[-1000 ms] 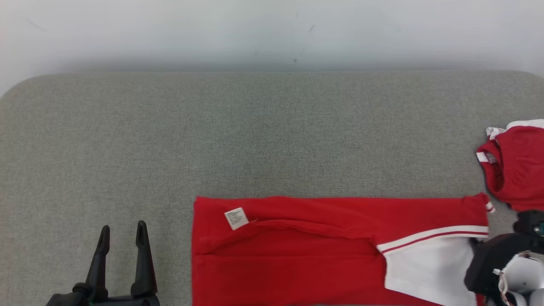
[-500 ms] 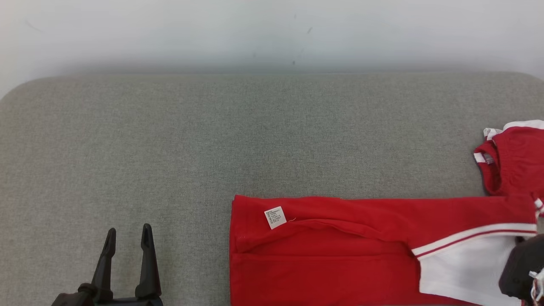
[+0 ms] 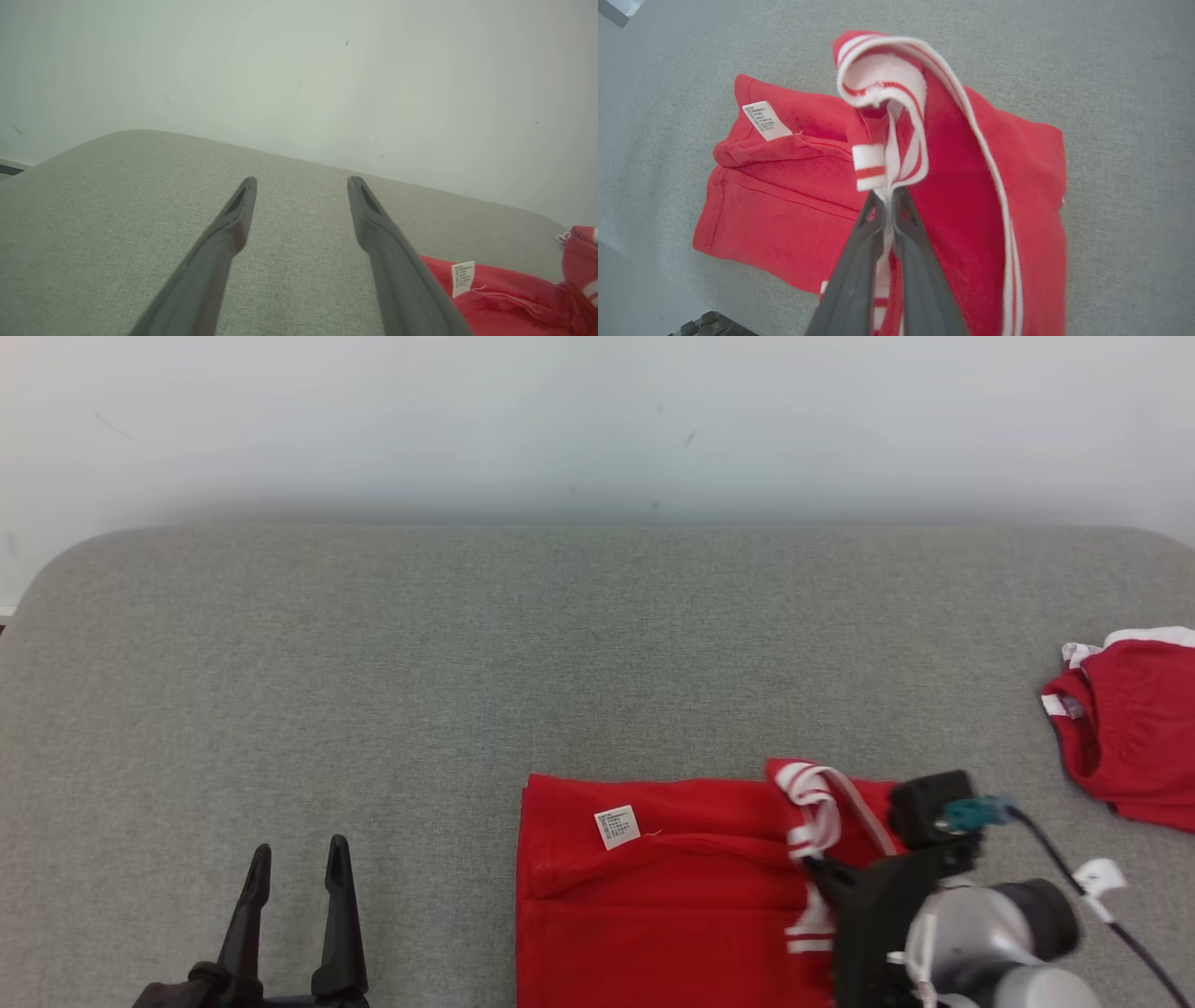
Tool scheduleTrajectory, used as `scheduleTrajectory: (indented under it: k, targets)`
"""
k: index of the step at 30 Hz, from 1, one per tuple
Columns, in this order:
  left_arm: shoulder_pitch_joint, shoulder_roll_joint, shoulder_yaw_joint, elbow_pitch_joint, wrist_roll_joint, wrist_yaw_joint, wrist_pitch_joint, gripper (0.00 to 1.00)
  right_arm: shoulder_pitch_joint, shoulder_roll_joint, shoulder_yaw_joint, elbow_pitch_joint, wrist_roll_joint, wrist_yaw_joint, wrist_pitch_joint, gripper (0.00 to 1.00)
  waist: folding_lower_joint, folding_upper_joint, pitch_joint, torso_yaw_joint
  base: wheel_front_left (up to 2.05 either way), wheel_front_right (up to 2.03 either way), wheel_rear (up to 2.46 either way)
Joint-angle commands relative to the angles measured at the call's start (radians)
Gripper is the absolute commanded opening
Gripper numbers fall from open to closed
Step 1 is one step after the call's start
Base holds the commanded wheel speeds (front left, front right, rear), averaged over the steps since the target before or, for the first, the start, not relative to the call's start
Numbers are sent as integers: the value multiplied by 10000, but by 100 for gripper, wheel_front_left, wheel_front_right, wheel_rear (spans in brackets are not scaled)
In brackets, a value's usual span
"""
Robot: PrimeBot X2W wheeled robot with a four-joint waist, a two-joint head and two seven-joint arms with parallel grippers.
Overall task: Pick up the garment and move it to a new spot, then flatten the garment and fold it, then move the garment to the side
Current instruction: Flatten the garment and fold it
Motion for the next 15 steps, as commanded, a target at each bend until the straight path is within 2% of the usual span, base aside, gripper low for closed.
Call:
scheduleTrajectory:
  k: [1, 9, 15]
  targets:
    - [64, -11, -36, 18, -96, 19, -29, 100, -237, -18, 336, 197, 279, -25, -101, 0, 0, 0, -38, 71, 0, 0, 0]
    - [84, -8, -320, 65, -115, 69, -29, 100, -1477, -13, 1883, 2214, 1362, -25, -988, 0, 0, 0, -57, 513, 0, 0, 0]
    - [-18, -10, -531, 127, -175, 137, -29, 100, -2289, -13, 2662, 3646, 2059, -25, -1668, 0, 0, 0, 13, 842, 0, 0, 0]
